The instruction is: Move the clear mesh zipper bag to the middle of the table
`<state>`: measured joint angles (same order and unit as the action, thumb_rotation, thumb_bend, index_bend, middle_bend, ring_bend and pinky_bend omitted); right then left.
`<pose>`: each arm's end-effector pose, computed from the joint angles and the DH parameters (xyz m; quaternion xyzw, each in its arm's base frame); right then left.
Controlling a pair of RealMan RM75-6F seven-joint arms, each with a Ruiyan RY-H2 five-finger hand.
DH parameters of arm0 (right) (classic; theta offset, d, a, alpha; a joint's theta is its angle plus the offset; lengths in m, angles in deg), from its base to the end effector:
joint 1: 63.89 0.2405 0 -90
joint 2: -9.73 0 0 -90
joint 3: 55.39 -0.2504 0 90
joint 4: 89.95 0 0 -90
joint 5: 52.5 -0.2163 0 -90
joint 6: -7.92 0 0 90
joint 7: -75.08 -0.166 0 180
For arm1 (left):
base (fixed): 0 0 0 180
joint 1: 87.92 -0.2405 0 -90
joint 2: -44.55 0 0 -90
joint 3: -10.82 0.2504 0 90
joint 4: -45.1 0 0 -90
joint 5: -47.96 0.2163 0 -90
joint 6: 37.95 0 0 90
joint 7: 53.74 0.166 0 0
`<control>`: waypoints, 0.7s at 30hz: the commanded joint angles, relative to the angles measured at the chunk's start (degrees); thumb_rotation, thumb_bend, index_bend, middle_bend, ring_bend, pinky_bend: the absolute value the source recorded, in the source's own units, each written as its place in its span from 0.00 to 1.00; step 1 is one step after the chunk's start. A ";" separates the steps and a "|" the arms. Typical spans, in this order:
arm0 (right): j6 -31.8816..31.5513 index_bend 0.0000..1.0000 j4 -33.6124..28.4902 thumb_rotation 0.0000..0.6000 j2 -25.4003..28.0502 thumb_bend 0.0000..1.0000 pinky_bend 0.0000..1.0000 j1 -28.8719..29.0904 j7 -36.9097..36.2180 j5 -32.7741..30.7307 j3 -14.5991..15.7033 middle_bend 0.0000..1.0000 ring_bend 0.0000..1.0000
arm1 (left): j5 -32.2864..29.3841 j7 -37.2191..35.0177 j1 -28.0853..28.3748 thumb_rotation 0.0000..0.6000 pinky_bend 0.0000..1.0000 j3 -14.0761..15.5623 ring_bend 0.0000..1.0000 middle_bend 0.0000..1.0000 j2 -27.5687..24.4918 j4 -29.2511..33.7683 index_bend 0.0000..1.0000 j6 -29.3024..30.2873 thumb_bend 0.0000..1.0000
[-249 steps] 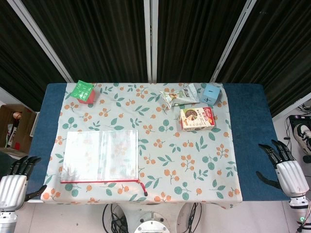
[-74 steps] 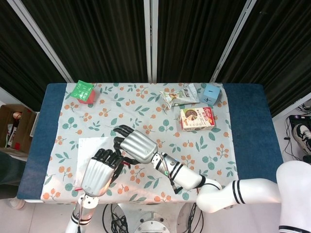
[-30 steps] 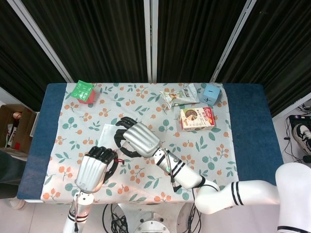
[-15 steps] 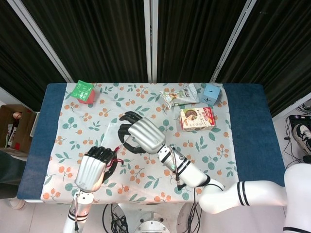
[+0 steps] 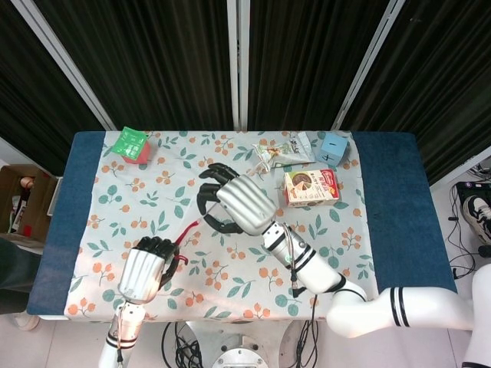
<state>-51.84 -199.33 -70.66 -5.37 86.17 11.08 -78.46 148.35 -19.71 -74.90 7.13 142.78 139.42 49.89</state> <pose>0.0737 -0.3341 0.0495 0.6999 -0.3430 0.5913 0.2068 -0.1275 0.2111 0.0048 -0.6327 -0.2591 -0.5195 0.5125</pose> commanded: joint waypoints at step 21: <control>-1.70 0.93 -3.52 1.00 6.51 0.49 0.15 -4.64 -3.47 3.75 0.94 0.47 0.21 | -7.84 -1.69 0.80 1.00 0.52 1.65 0.51 0.56 3.79 -10.11 0.70 -7.46 0.38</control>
<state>-53.54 -202.86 -64.17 -9.98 82.72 14.83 -77.52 140.71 -21.51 -74.20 8.74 146.46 129.46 42.63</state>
